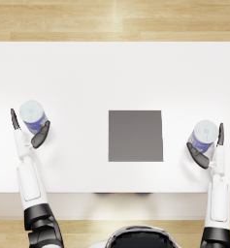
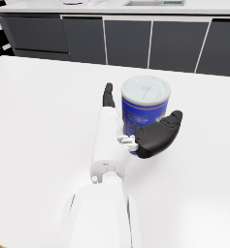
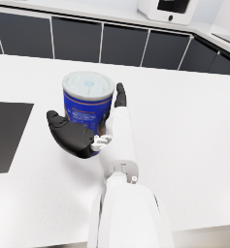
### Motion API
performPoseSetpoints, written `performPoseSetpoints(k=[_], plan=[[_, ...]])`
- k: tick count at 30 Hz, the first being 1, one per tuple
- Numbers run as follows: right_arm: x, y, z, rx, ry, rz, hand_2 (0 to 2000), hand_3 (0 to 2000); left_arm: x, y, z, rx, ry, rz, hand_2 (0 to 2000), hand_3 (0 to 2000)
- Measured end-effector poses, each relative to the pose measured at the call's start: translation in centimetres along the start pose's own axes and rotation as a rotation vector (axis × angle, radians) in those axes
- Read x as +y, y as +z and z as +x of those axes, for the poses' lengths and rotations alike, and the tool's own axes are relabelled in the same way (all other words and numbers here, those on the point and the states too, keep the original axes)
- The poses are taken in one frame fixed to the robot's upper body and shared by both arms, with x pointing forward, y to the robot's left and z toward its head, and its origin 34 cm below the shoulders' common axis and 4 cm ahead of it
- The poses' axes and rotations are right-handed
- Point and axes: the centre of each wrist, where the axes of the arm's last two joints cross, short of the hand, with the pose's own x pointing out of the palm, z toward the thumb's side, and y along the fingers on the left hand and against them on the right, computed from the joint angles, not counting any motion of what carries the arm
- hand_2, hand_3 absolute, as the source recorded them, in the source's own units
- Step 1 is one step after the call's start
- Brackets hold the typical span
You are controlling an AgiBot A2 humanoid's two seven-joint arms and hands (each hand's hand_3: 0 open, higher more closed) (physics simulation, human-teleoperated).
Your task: Pick up the blue can on the left and place it in the middle, then pick up the blue can on the right and place it on top of the can in the middle
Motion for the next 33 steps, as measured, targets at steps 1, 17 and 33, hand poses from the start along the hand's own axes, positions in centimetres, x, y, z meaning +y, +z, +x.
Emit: performPoseSetpoints(k=[1, 17, 33], plan=[[-0.1, -0.1, 0.1, -0.003, 0.000, 0.006, 0, 0, 0.2, -0.2, 0.0, -0.005, 0.003, -0.011, 0, 0], [-2.4, -1.8, 1.0, -0.041, -0.007, 0.099, 0, 0, 1.5, -0.5, 1.2, -0.034, -0.007, -0.068, 0, 0], [-2.0, 1.3, 1.9, -0.061, 0.148, -0.042, 2000, 1520, 1.4, 1.1, 1.9, -0.045, -0.035, 0.000, 2000, 1520]])
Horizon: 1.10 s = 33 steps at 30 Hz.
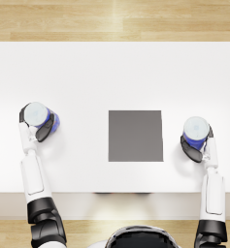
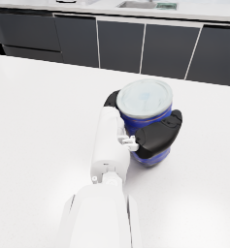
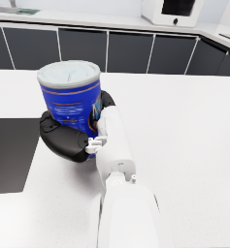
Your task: Pick up the blue can on the left and place it in the middle, then pick up the blue can on the right and place it on top of the can in the middle
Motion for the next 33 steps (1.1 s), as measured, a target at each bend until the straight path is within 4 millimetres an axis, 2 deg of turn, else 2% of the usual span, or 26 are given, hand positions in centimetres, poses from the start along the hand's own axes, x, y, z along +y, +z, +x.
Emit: performPoseSetpoints(k=[3, 6, 11, 20, 24, 31, 33], plan=[[0.2, 2.4, 0.8, 0.013, 0.022, -0.098, 2000, 1520, -1.5, 2.4, 1.5, 0.041, -0.073, 0.129, 2000, 1520], [0.5, 4.8, 1.8, 0.025, 0.048, -0.191, 2000, 1520, -3.2, 4.5, 3.8, 0.084, -0.170, 0.243, 2000, 1520], [1.2, 8.2, 3.1, 0.037, 0.094, -0.322, 2000, 1520, -5.5, 6.0, 8.0, 0.133, -0.333, 0.340, 2000, 1520], [2.1, 11.6, 4.0, 0.035, 0.102, -0.457, 2000, 1520, -7.8, 6.5, 13.9, 0.162, -0.538, 0.391, 2000, 1520], [2.1, 12.9, 4.5, 0.032, 0.118, -0.503, 2000, 1520, -8.7, 6.5, 15.8, 0.010, -0.635, 0.348, 2000, 1520], [2.1, 14.7, 5.4, 0.027, 0.147, -0.571, 2000, 1520, -10.1, 3.7, 19.0, -0.008, -0.757, 0.232, 2000, 1520], [2.0, 15.4, 5.6, 0.023, 0.148, -0.595, 2000, 1520, -10.3, 2.5, 19.7, -0.020, -0.816, 0.264, 2000, 1520]])
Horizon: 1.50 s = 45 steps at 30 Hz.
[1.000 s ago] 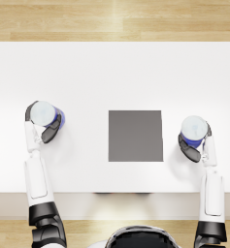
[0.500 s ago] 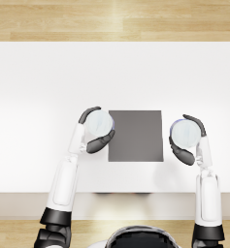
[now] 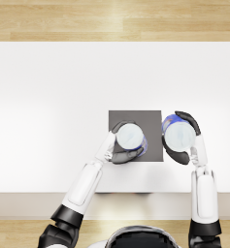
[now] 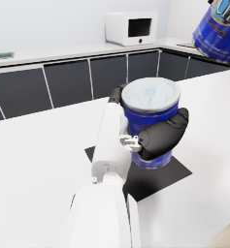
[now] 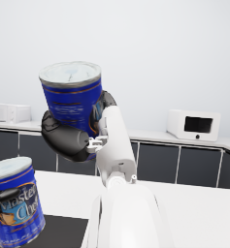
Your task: Pick up the blue can on the left and place it in the middle, then pick up the blue can on the right and place it on top of the can in the middle
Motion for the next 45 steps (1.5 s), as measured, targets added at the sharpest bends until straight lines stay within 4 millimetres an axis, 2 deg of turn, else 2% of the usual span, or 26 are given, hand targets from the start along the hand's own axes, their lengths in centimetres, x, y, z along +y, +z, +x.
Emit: performPoseSetpoints(k=[4, 9, 10, 11, 13, 14, 21, 25, 29, 34, 39, 45], plan=[[-1.2, 0.9, 0.3, -0.007, 0.002, -0.045, 2000, 1520, 0.0, -1.8, 1.0, -0.028, -0.111, 0.068, 2000, 1520], [-2.3, 1.7, 1.3, -0.022, 0.043, -0.080, 2000, 1520, 0.1, -3.8, 1.6, -0.052, -0.134, 0.047, 2000, 1520], [-2.4, 1.7, 1.5, -0.024, 0.049, -0.083, 2000, 1520, 0.2, -4.2, 1.6, -0.060, -0.143, 0.043, 639, 1193], [-2.4, 1.8, 1.6, -0.026, 0.045, -0.084, 2000, 1520, 0.2, -4.5, 1.6, -0.068, -0.155, 0.038, 0, 867], [-2.4, 1.9, 1.9, -0.029, 0.056, -0.088, 2000, 1520, 0.3, -5.1, 1.7, -0.076, -0.149, 0.030, 0, 213], [-2.4, 1.9, 2.0, -0.030, 0.061, -0.091, 2000, 1520, 0.4, -5.3, 1.7, -0.073, -0.122, 0.021, 0, 0], [-2.5, 1.9, 2.6, -0.044, 0.062, -0.088, 2000, 1520, -0.1, -4.7, 2.1, -0.082, -0.078, 0.039, 0, 0], [-2.3, 1.7, 3.2, -0.052, 0.071, -0.079, 2000, 1520, -2.0, -2.2, 1.8, -0.071, -0.015, 0.051, 0, 0], [-2.1, 2.1, 3.8, -0.058, 0.070, -0.058, 2000, 1520, -4.6, 2.4, -0.2, -0.058, 0.115, 0.096, 0, 0], [-2.1, 2.4, 5.2, -0.094, -0.071, 0.138, 2000, 1520, -6.9, 7.2, -3.9, -0.031, 0.285, 0.247, 0, 0], [-1.7, 1.7, 7.0, -0.109, -0.052, 0.216, 2000, 1520, -8.6, 9.3, -6.3, -0.008, 0.402, 0.327, 0, 0], [-0.8, 0.0, 8.2, -0.107, -0.021, 0.296, 2000, 1520, -9.8, 10.0, -7.8, 0.001, 0.479, 0.358, 0, 0]])
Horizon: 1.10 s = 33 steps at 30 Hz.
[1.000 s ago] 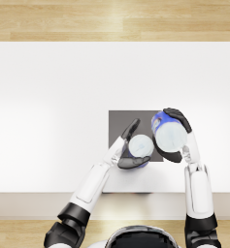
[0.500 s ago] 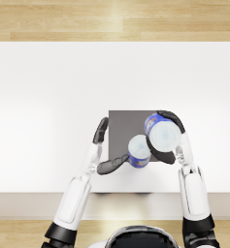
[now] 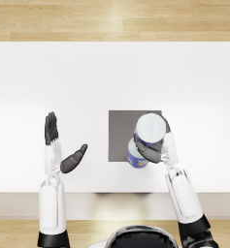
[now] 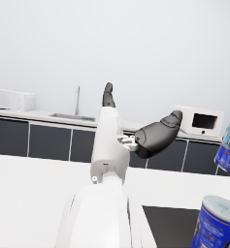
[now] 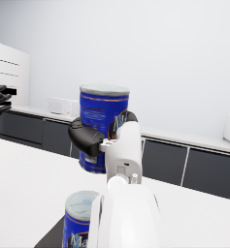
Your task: Pick up the blue can on the left and place it in the middle, then pick up the blue can on the right and place it on top of the can in the middle
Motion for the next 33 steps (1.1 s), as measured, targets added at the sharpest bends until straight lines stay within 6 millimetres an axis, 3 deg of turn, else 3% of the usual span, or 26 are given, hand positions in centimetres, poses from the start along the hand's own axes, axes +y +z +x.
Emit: performPoseSetpoints(k=[8, 19, 20, 21, 23, 24, 27, 33], plan=[[0.7, -2.6, 0.6, 0.009, 0.017, 0.097, 2000, 1520, -0.3, -0.4, 0.0, -0.008, 0.009, -0.017, 0, 0], [1.5, -4.6, 1.2, 0.010, 0.036, 0.175, 2000, 1520, -1.0, -1.4, 0.6, -0.026, -0.002, -0.060, 0, 0], [1.4, -4.9, 1.3, 0.010, 0.034, 0.182, 639, 1193, -1.1, -1.5, 0.7, -0.028, -0.004, -0.064, 0, 0], [1.5, -5.1, 1.3, 0.008, 0.023, 0.193, 0, 867, -1.1, -1.6, 0.8, -0.030, -0.005, -0.067, 0, 0], [1.5, -5.3, 1.3, -0.003, -0.029, 0.207, 0, 213, -1.2, -1.7, 0.9, -0.033, -0.006, -0.071, 0, 0], [1.5, -5.3, 1.3, -0.008, -0.050, 0.209, 0, 0, -1.2, -1.7, 0.9, -0.034, -0.006, -0.071, 0, 0], [1.4, -4.6, 1.3, -0.025, -0.079, 0.188, 0, 0, -0.9, -1.4, 0.9, -0.036, -0.005, -0.057, 0, 0], [0.6, -1.4, 1.1, -0.077, -0.114, 0.076, 0, 0, 0.0, -0.7, 1.3, -0.044, -0.015, -0.016, 0, 0]])
